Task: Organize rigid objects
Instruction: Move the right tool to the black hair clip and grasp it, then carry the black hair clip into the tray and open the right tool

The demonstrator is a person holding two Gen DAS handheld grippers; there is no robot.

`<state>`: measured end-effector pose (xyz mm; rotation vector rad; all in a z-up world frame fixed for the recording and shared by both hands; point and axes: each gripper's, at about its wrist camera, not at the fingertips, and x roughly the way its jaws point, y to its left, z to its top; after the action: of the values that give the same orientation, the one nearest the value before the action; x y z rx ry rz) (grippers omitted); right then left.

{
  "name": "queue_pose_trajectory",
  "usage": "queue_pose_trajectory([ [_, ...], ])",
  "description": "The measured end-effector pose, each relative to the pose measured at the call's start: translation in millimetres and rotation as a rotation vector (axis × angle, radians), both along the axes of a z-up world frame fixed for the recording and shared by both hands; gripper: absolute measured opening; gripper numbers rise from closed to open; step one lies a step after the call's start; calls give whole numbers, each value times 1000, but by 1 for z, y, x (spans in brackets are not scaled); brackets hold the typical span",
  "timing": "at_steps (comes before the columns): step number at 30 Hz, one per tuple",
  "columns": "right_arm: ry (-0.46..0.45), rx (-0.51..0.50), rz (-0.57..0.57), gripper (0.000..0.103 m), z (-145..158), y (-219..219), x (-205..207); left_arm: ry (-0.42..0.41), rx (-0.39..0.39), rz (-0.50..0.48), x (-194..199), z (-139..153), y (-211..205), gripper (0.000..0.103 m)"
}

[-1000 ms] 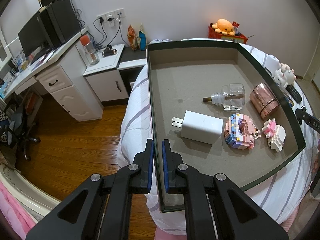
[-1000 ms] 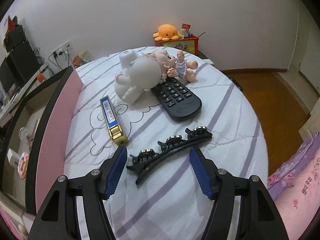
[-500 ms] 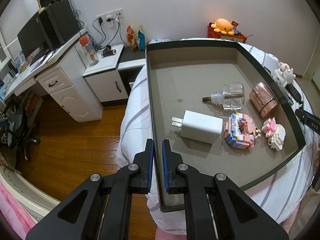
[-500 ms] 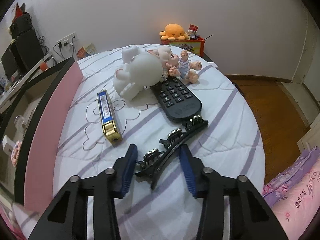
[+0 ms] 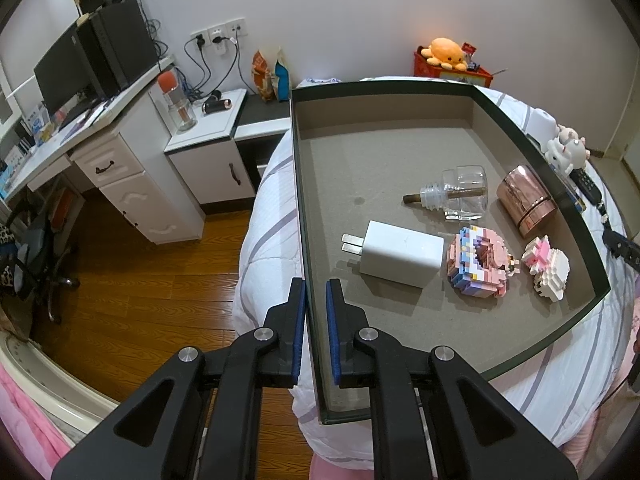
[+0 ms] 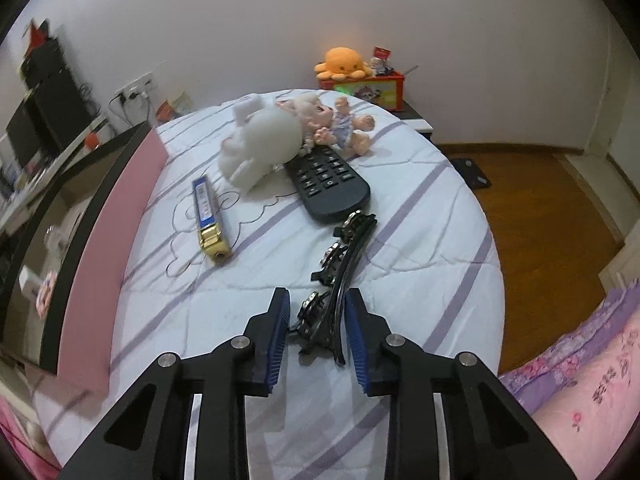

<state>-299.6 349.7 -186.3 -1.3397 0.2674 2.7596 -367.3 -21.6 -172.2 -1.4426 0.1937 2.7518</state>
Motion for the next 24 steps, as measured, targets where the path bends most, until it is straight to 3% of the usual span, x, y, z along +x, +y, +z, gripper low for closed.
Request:
queue_pose_trajectory([
  [2, 5, 14, 1, 39, 0, -4, -7, 0, 2, 1, 0, 0, 0, 9],
  [6, 8, 42, -2, 40, -4, -8, -20, 0, 3, 1, 0, -1, 1, 9],
  [10, 12, 66, 11, 32, -5, -8, -20, 1, 8, 0, 0, -1, 1, 9],
  [16, 50, -39, 40, 19, 3, 1, 1, 3, 14, -1, 1, -1, 0, 9],
  [24, 129, -87, 117, 19, 32, -20, 13, 4, 16, -3, 1, -1, -1, 9],
])
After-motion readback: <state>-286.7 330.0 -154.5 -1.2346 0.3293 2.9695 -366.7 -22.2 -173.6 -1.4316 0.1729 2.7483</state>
